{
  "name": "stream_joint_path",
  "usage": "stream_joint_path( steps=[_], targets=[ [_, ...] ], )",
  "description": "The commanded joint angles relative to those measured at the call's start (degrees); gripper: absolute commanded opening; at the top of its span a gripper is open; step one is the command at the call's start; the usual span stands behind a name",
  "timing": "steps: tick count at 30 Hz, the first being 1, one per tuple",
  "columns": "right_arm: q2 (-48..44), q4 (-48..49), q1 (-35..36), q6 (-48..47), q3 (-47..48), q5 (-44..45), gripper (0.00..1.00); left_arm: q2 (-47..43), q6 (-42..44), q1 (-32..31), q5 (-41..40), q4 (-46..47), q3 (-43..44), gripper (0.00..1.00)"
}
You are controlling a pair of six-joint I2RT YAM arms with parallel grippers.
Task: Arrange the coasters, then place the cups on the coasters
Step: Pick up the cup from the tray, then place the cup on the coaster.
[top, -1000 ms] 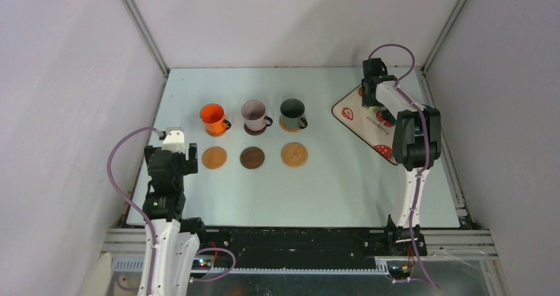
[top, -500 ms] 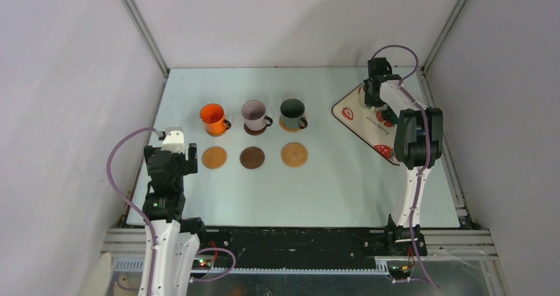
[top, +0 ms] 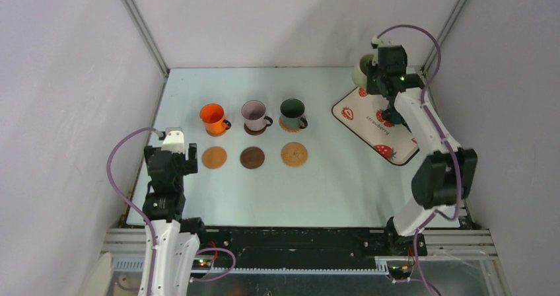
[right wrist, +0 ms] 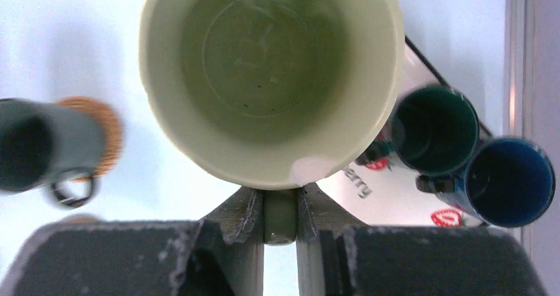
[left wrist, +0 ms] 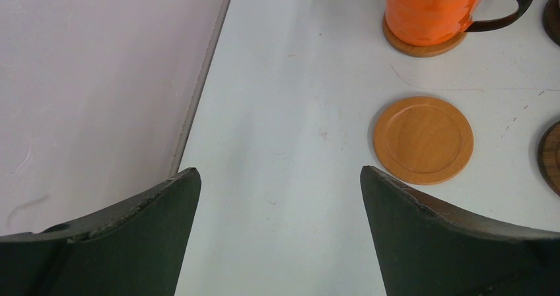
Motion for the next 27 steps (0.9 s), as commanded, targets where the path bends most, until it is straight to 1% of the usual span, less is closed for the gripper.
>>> stream_joint_path(
  steps=[1, 2, 6, 8, 9, 12, 16, 21, 27],
  targets=[
    [-9.4, 6.5, 8.0, -2.2, 1.6, -2.6, 0.00, -0.3, 0.5, 0.3, -0.4, 2.0, -0.2, 0.98],
    [-10.5, 6.3, 9.2, -2.1, 2.1, -2.8, 0.00, -0.3, 0.5, 0.3, -0.5, 2.0, -0.2, 0.98],
    [-11.5, 3.6, 17.7, -3.0, 4.7, -3.8, 0.00, -0.4, 0.4, 0.3, -1.0, 2.1, -0.2, 0.98],
    [-11.4, 2.4, 24.7, -4.1, 6.0, -3.9, 0.00, -0.3, 0.4, 0.3, -1.4, 2.4, -0.3, 0.98],
    [-11.3, 1.9, 26.3, -4.9, 6.3, -3.7, 0.00, -0.1, 0.4, 0.3, -1.6, 2.6, -0.3, 0.98],
    [-10.6, 1.4, 35.4, -7.0, 7.7, -2.5, 0.00, 0.2, 0.2, 0.2, -3.3, 3.2, -0.4, 0.98],
    [-7.7, 0.9, 45.1, -10.2, 9.6, -0.4, 0.00, -0.4, -0.1, 0.3, -5.7, 4.0, -0.5, 0.98],
    [-0.8, -1.7, 53.7, -11.2, 15.4, 0.3, 0.00, -1.3, -0.5, 0.2, -9.9, 5.6, -0.8, 0.98],
    [7.8, -6.0, 59.4, -11.0, 25.3, -1.3, 0.00, -1.6, -0.5, 0.3, -11.9, 6.4, -1.2, 0.98]
  ],
)
